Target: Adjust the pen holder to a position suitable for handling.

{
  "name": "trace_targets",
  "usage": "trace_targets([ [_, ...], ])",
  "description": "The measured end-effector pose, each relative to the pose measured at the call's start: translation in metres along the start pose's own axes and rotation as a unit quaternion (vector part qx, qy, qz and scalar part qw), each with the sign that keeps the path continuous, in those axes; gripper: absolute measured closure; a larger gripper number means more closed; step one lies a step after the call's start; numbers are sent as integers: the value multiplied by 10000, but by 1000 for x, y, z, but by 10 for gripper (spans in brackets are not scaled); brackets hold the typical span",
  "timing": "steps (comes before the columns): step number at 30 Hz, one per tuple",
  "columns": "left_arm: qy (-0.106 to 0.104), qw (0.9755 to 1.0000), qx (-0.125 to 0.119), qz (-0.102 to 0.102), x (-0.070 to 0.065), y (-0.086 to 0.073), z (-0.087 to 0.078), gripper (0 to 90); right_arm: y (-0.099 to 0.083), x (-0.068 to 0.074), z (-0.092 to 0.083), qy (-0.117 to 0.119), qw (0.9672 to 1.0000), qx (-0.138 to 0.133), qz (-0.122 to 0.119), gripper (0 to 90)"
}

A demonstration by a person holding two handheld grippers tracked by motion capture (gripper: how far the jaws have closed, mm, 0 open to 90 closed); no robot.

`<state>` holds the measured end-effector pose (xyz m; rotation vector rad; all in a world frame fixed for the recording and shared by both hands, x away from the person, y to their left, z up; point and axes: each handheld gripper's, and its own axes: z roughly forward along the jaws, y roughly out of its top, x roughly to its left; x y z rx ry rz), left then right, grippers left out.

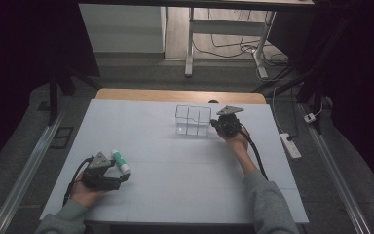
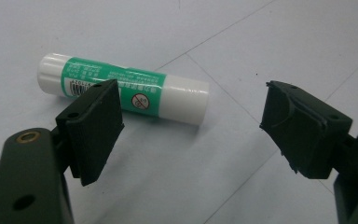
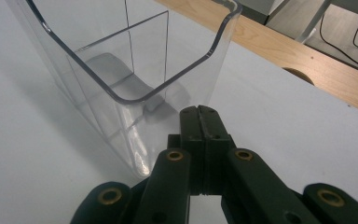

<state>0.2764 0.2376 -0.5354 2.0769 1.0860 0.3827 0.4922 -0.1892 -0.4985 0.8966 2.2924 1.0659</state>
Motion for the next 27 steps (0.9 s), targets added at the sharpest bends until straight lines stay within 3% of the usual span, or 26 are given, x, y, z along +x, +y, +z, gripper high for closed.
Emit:
trace_targets([
  [22,129,9999,50,-96,0,-8,-6,201,8,7,23,185,9998,-53,-68,886],
  [27,125,9999,25,-72,0,-8,-6,202,8,7,21,213,9997,-31,-63,882],
])
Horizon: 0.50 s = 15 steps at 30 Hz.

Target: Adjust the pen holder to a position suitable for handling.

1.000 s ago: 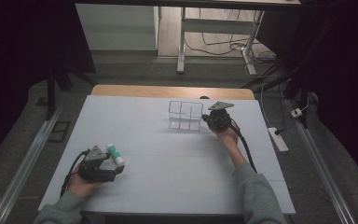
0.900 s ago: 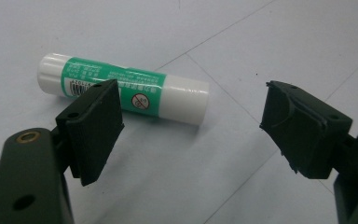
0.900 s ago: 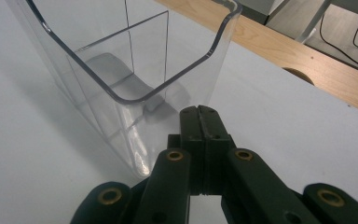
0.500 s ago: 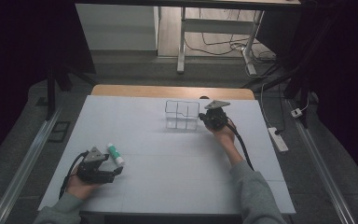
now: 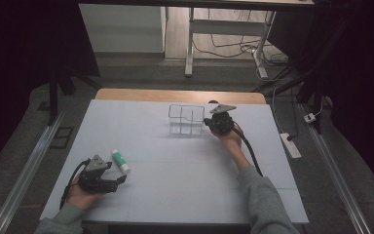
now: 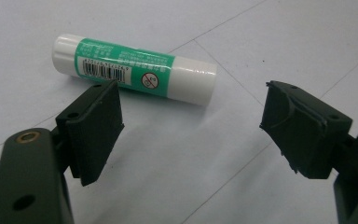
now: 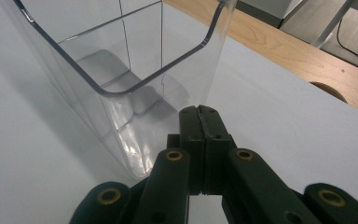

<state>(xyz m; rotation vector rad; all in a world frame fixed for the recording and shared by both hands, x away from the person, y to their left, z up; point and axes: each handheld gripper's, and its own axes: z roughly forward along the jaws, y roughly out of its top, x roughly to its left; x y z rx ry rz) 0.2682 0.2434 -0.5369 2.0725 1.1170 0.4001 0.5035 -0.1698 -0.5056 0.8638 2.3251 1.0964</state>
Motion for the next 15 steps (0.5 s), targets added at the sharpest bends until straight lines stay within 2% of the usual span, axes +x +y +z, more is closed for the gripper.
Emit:
trace_targets([
  [7,-75,9999,-47,66,2,5,3,205,-1,1,-19,-44,10000,1,-80,885],
  [15,-110,9999,-107,80,2,6,4,209,-18,1,-49,-56,9999,-133,60,886],
])
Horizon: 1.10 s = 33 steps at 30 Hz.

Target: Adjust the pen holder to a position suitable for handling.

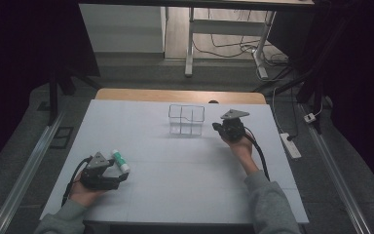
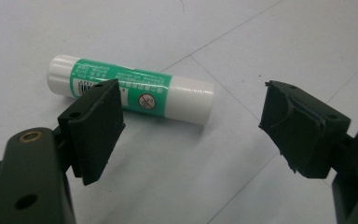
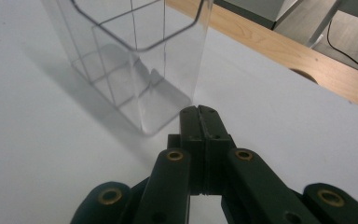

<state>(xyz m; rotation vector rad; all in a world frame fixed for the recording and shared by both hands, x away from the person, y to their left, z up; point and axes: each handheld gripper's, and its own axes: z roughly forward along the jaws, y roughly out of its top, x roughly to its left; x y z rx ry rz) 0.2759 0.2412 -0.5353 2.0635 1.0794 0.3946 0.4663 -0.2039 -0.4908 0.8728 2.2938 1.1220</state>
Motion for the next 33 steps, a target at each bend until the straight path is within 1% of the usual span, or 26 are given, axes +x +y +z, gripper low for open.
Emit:
trace_targets([
  [3,5,10000,-8,11,-1,0,0,209,-12,1,-18,-52,10000,19,26,885],
  [4,7,10000,-9,15,-1,0,-1,209,-16,1,-24,-44,10000,-12,76,882],
  [5,3,10000,-10,14,-1,0,-1,209,-19,1,-30,-45,9999,-28,87,855],
  [6,4,10000,-7,14,-1,0,0,209,-23,1,-35,42,9998,-78,183,814],
  [8,-4,10000,-6,18,-1,0,0,209,-29,2,-47,220,9989,-195,360,696],
  [9,-8,10000,-6,19,-1,0,0,211,-32,3,-52,258,9985,-217,424,647],
  [10,-11,10000,-4,29,-1,0,0,211,-35,4,-58,247,9984,-232,455,597],
  [12,-4,10000,2,37,-1,0,0,211,-41,8,-68,218,9985,-254,438,526],
  [14,0,10000,-4,38,-2,0,0,211,-47,14,-77,151,9987,-306,387,474],
  [15,2,10000,-5,38,-2,0,0,211,-50,17,-81,139,9989,-290,352,452],
  [17,4,10000,-3,38,-2,0,0,211,-58,23,-89,114,9992,-258,273,436],
  [20,4,10000,4,44,-2,0,0,211,-71,32,-99,210,9994,-192,184,419],
  [23,14,10000,19,45,-2,0,1,212,-84,40,-110,219,9997,-79,6,401],
  [25,11,10000,33,42,-2,0,1,212,-89,43,-117,290,9996,-53,37,397],
  [26,12,10000,36,42,-2,0,2,213,-91,44,-120,358,9993,-87,55,396],
  [27,20,10000,38,47,-2,0,2,213,-92,46,-123,372,9992,-143,64,396],
  [29,29,10000,36,54,-2,0,2,213,-94,48,-128,422,9989,-171,109,396],
  [30,33,10000,32,52,-2,0,1,213,-96,48,-129,480,9986,-206,125,396],
  [32,40,10000,29,51,-2,0,1,213,-98,50,-130,494,9985,-205,90,391],
  [33,41,10000,33,52,-2,0,2,213,-99,49,-130,512,9985,-159,75,387],
])
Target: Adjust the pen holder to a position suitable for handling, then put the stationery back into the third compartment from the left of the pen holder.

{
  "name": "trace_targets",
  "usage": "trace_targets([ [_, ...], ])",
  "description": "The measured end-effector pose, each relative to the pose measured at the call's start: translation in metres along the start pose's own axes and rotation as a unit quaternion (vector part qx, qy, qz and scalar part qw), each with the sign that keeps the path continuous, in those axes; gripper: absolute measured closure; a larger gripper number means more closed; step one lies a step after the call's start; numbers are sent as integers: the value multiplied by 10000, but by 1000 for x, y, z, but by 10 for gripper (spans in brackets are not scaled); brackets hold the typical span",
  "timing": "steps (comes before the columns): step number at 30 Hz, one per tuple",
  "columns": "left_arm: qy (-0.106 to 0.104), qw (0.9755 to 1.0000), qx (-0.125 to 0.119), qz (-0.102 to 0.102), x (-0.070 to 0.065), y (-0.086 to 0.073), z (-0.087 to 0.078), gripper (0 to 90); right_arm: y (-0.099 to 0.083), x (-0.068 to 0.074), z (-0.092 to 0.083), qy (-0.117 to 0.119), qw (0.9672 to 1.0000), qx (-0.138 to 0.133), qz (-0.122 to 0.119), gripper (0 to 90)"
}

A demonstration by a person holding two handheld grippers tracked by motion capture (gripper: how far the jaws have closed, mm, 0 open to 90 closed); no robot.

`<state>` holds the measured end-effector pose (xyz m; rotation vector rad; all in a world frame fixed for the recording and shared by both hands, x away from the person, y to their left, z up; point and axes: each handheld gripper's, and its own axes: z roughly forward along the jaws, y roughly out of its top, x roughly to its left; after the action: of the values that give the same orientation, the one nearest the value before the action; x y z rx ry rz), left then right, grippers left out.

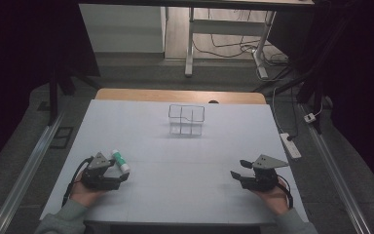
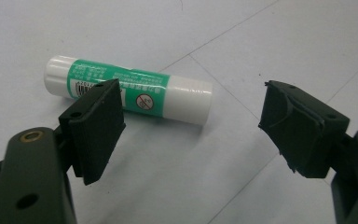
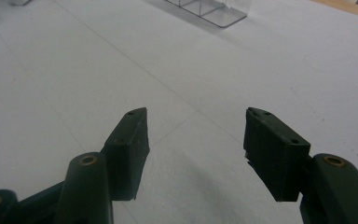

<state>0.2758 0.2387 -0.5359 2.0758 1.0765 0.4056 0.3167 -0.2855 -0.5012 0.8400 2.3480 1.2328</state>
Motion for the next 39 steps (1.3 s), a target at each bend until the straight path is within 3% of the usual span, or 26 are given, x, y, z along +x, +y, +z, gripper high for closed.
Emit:
trace_targets([
  [16,36,10000,-19,38,0,0,-1,213,-1,0,5,46,9999,115,-32,370],
  [24,72,9998,-71,149,2,3,-3,211,0,0,5,46,9998,181,-96,368],
  [31,-78,9984,-44,553,4,15,-10,221,-1,1,4,27,9997,210,-108,366],
  [35,-82,9949,45,1006,8,24,-16,223,-1,1,5,37,9997,217,-129,364],
  [39,-190,9915,77,1281,21,36,-25,225,-1,1,6,5,9996,246,-102,360],
])
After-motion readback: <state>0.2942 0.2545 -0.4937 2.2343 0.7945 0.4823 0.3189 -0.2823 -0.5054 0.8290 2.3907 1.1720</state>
